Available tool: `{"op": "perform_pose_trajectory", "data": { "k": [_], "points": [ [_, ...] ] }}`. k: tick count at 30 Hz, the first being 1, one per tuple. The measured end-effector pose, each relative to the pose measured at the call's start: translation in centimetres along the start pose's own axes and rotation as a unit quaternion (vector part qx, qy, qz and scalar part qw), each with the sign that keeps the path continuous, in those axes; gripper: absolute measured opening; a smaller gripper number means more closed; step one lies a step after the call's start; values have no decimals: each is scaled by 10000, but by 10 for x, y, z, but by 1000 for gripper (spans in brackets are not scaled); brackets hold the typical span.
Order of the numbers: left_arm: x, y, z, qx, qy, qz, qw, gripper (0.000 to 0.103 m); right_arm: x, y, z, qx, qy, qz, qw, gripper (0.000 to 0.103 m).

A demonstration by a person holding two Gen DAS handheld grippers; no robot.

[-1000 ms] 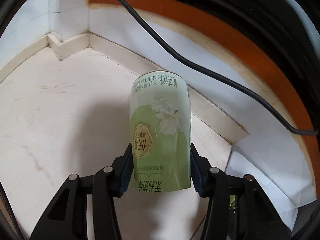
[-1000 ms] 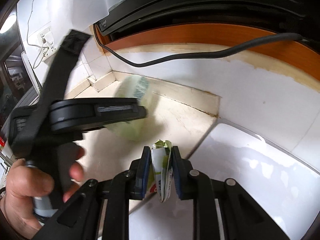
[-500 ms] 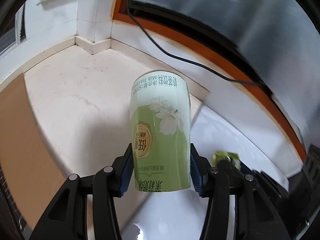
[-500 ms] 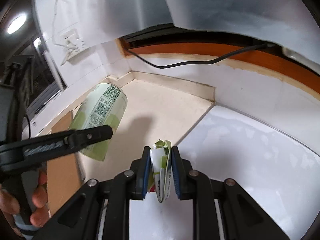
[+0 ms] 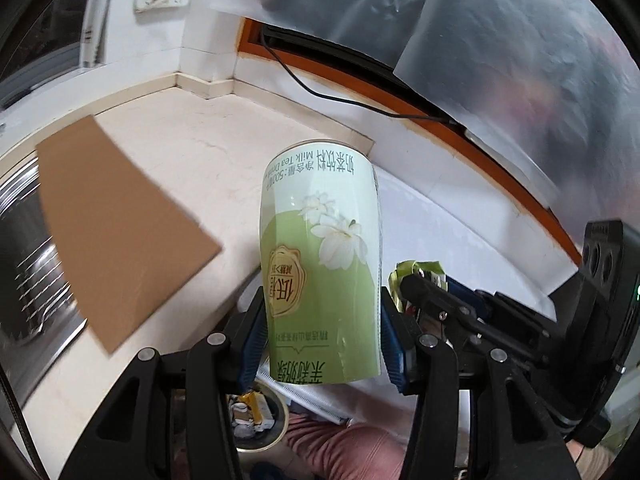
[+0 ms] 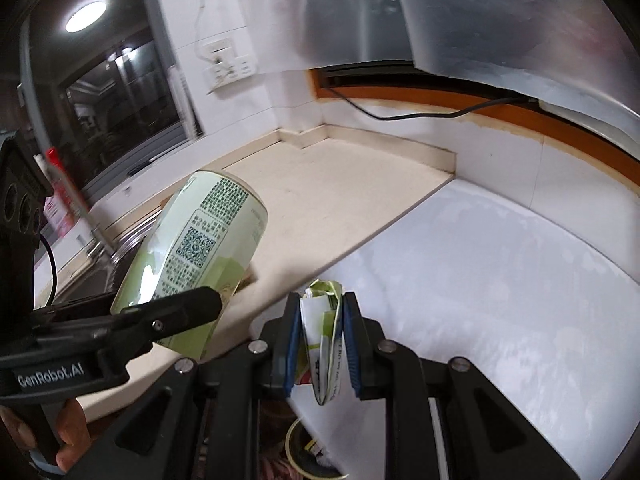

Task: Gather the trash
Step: 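Carry the green can and carton down to the bin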

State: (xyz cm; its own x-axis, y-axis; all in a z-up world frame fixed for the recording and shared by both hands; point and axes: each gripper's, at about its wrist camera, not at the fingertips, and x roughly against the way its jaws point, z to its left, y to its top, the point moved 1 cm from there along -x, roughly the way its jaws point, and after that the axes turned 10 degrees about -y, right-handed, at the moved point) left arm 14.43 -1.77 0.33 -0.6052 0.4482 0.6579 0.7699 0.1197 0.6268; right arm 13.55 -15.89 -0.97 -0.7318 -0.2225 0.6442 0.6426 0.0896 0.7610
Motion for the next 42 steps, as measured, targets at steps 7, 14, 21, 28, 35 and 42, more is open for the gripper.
{"op": "perform_pose_trajectory", "data": {
  "k": [7, 14, 21, 28, 35, 42],
  "points": [
    [38, -58, 10, -63, 361, -153, 9992, 49, 28, -39, 21, 277, 216, 55, 9994, 20],
    [66, -97, 22, -146, 652, -296, 9973, 49, 52, -67, 38, 576, 285, 53, 9979, 20],
    [79, -138, 28, -333, 869, -317, 9952, 49, 69, -104, 47, 821, 352, 59, 9960, 20],
    [54, -186, 50, -225, 924, 21, 9955, 49, 41, -164, 58, 1268, 302, 465, 9904, 20],
    [-1, -223, 79, -50, 809, 603, 9949, 50, -18, -204, 62, 1370, 310, 1219, 9826, 20],
    [-69, -251, 121, 349, 723, 1190, 9896, 50, -88, -221, 51, 1057, 242, 1828, 9772, 20]
  ]
}}
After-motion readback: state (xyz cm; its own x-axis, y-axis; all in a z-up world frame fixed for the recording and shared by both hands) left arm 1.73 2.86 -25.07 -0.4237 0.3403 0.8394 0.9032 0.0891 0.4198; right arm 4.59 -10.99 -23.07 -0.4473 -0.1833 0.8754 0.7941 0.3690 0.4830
